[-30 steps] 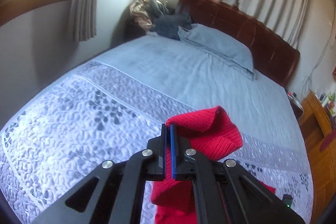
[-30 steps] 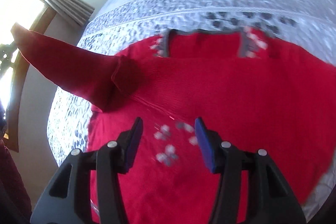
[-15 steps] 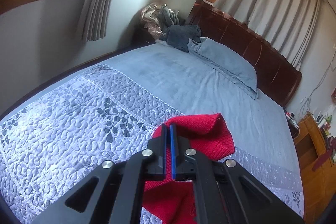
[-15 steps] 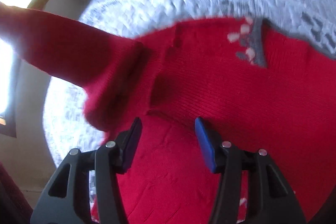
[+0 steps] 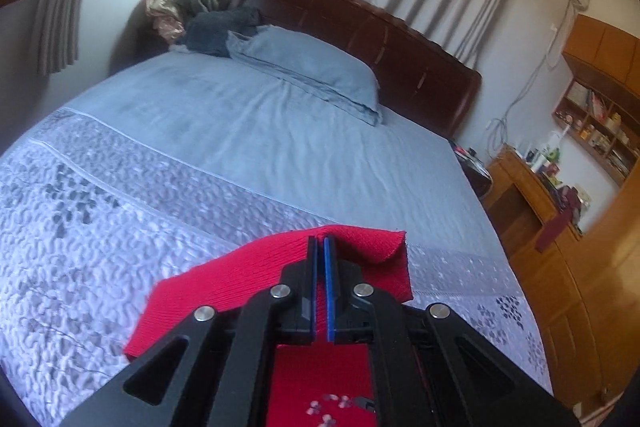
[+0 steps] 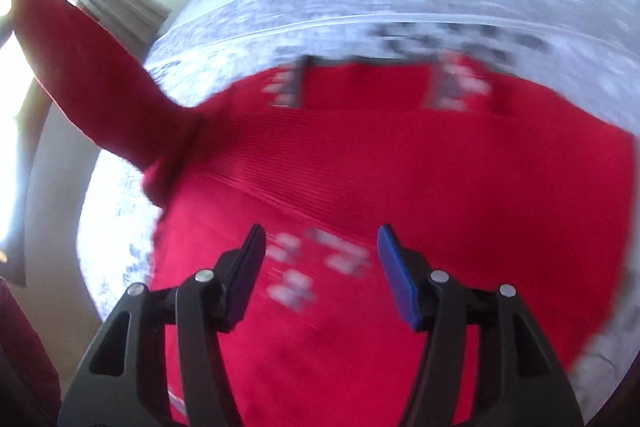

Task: Fold small clothes

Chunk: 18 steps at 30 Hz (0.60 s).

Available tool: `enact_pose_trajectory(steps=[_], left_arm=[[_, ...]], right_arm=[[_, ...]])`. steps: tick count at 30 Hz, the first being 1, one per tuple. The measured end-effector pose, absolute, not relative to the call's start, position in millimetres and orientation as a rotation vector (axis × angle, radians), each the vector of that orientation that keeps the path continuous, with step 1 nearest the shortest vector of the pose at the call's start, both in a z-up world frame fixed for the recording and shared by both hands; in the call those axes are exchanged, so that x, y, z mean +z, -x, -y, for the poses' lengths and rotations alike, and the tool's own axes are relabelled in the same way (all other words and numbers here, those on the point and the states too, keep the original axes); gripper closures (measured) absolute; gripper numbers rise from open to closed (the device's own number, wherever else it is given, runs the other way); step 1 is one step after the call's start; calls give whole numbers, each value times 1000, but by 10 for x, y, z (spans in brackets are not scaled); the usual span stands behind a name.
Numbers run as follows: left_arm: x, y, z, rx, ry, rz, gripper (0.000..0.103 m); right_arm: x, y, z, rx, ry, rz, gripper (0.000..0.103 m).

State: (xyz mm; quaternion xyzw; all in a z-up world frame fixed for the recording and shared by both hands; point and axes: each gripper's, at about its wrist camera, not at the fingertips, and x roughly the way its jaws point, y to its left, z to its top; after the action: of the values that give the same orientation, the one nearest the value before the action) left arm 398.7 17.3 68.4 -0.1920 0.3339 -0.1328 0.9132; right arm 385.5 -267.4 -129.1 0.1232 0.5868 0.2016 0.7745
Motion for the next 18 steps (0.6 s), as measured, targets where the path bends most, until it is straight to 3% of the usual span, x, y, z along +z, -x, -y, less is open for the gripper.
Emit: enact_pose_trajectory(steps=[11, 18], left_arm=[[-498, -4209, 1727, -481, 341, -931, 100], [-1361, -4248, 2360, -540, 242, -1163, 100]], right_arm=[[-1330, -3472, 3941, 292, -302, -1250, 44], [-1386, -3440, 4255, 268, -375, -1262, 43]])
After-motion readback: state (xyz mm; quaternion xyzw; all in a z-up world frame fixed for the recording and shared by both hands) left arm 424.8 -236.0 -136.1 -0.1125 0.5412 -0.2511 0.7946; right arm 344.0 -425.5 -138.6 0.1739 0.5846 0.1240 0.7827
